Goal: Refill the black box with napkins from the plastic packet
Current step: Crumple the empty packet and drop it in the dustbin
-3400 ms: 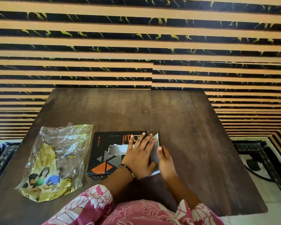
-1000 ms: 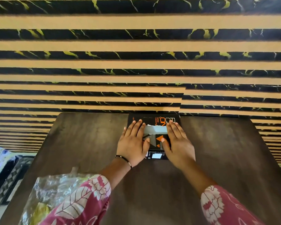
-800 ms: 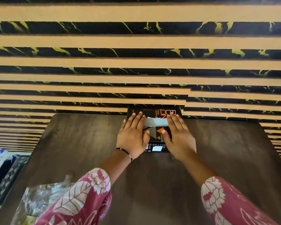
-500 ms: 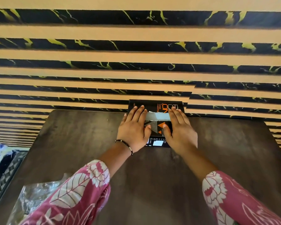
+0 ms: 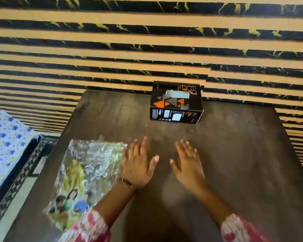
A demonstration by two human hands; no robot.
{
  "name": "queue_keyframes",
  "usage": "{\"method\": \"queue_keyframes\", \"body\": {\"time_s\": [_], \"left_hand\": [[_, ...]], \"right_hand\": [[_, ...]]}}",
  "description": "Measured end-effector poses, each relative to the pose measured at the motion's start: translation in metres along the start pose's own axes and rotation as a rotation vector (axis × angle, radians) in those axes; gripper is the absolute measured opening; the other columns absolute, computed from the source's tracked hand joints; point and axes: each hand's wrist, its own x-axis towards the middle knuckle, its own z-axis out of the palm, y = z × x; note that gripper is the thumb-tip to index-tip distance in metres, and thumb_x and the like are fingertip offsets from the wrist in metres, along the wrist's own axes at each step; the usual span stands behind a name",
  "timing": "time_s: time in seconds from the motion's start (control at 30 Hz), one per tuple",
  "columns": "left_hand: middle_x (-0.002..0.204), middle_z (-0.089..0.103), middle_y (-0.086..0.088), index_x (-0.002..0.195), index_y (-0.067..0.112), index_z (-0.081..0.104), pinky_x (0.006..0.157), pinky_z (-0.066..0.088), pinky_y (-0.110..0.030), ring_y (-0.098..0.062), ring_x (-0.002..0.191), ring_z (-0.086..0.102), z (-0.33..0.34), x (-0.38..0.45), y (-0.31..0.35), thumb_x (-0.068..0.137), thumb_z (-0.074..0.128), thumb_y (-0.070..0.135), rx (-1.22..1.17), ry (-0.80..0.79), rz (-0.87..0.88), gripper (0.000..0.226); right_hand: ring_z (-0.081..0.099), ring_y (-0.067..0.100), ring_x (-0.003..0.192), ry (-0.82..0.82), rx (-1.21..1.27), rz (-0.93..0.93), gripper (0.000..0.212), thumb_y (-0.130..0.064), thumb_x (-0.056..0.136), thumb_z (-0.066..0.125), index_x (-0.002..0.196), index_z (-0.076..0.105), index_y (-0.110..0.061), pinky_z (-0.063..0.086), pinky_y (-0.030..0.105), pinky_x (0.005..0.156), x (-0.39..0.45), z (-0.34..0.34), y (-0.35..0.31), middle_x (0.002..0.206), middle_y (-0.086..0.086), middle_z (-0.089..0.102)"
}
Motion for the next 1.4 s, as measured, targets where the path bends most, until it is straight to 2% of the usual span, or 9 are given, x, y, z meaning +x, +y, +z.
{"method": "queue_keyframes", "body": {"time_s": [0.13, 0.33, 0.5, 0.77, 0.93, 1.03, 1.13, 1.27, 1.4], "left_hand": [[0.136, 0.048, -0.022, 0.136, 0.009, 0.035, 0.1, 0.03, -0.066, -0.045, 0.127, 0.041, 0.016, -0.084, -0.055, 0.086, 0.01, 0.065, 0.158, -0.076, -0.116, 0.079], [0.155, 0.014, -0.015, 0.146, 0.014, 0.012, 0.11, 0.006, -0.064, -0.038, 0.142, 0.007, 0.015, -0.116, -0.093, 0.09, 0.034, 0.053, 0.208, -0.123, -0.33, 0.071], [0.156, 0.007, -0.01, 0.146, 0.02, 0.006, 0.112, 0.007, -0.06, -0.033, 0.143, 0.005, 0.027, -0.114, -0.057, 0.091, 0.037, 0.049, 0.216, -0.201, -0.185, 0.07], [0.157, 0.009, 0.005, 0.143, 0.038, 0.015, 0.11, -0.01, -0.059, -0.021, 0.145, -0.001, 0.053, -0.112, -0.002, 0.094, 0.037, 0.04, 0.239, -0.437, 0.425, 0.054], [0.158, 0.003, 0.002, 0.144, 0.037, 0.007, 0.113, -0.007, -0.053, -0.027, 0.145, -0.002, 0.033, -0.097, -0.029, 0.062, 0.021, 0.075, 0.189, -0.216, 0.276, 0.092], [0.158, 0.0, -0.001, 0.144, 0.037, 0.003, 0.113, -0.004, -0.054, -0.03, 0.144, -0.001, 0.024, -0.093, -0.051, 0.053, 0.024, 0.085, 0.219, -0.224, 0.135, 0.105], [0.157, 0.005, -0.006, 0.144, 0.036, 0.004, 0.115, 0.006, -0.052, -0.031, 0.143, 0.008, 0.026, -0.096, -0.059, 0.049, 0.027, 0.086, 0.19, -0.272, 0.096, 0.11], [0.157, 0.003, -0.008, 0.145, 0.031, -0.003, 0.115, 0.005, -0.05, -0.037, 0.143, 0.005, 0.037, -0.103, -0.044, 0.043, 0.034, 0.087, 0.194, -0.37, 0.118, 0.122], [0.157, 0.003, -0.007, 0.146, 0.029, 0.001, 0.116, 0.007, -0.052, -0.04, 0.142, 0.001, 0.049, -0.107, -0.028, 0.072, 0.058, 0.062, 0.277, -0.37, 0.142, 0.1]], "right_hand": [[0.053, 0.038, 0.121, -0.11, -0.032, -0.046, 0.063, -0.042, 0.075, 0.043, 0.126, 0.054, -0.006, 0.04, 0.053, 0.095, -0.08, 0.046, 0.008, 0.133, 0.018, 0.055], [0.032, 0.03, 0.139, -0.118, 0.002, 0.017, 0.065, -0.036, 0.078, 0.048, 0.137, 0.043, -0.009, 0.013, 0.039, 0.111, -0.127, 0.053, 0.013, 0.149, 0.011, 0.036], [0.023, 0.023, 0.143, -0.112, 0.074, 0.078, 0.068, -0.038, 0.081, 0.042, 0.142, 0.033, -0.01, 0.013, 0.036, 0.117, -0.133, 0.043, 0.016, 0.153, 0.009, 0.028], [0.017, 0.021, 0.144, -0.071, 0.194, 0.21, 0.067, -0.027, 0.089, 0.055, 0.146, 0.022, -0.013, 0.013, 0.034, 0.119, -0.157, 0.033, 0.028, 0.156, 0.007, 0.021], [0.014, 0.022, 0.145, 0.038, 0.257, 0.239, 0.076, -0.02, 0.084, 0.061, 0.147, 0.017, -0.015, 0.018, 0.036, 0.117, -0.167, 0.025, 0.035, 0.157, 0.008, 0.015], [0.01, 0.017, 0.146, -0.037, 0.171, 0.164, 0.081, -0.035, 0.082, 0.053, 0.148, 0.007, -0.024, 0.016, 0.038, 0.115, -0.167, 0.024, 0.034, 0.159, -0.002, 0.004], [0.002, 0.016, 0.147, -0.172, 0.056, 0.129, 0.083, -0.048, 0.076, 0.037, 0.148, 0.002, -0.027, 0.009, 0.039, 0.117, -0.161, 0.027, 0.029, 0.159, -0.004, 0.0], [0.0, 0.015, 0.146, -0.258, 0.021, 0.107, 0.077, -0.042, 0.088, 0.046, 0.148, 0.002, -0.026, 0.004, 0.042, 0.117, -0.156, 0.03, 0.023, 0.159, -0.004, 0.002], [-0.002, 0.015, 0.146, -0.312, -0.021, 0.074, 0.083, -0.045, 0.086, 0.051, 0.149, 0.0, -0.025, 0.002, 0.038, 0.117, -0.154, 0.033, 0.015, 0.159, -0.004, 0.001]]}}
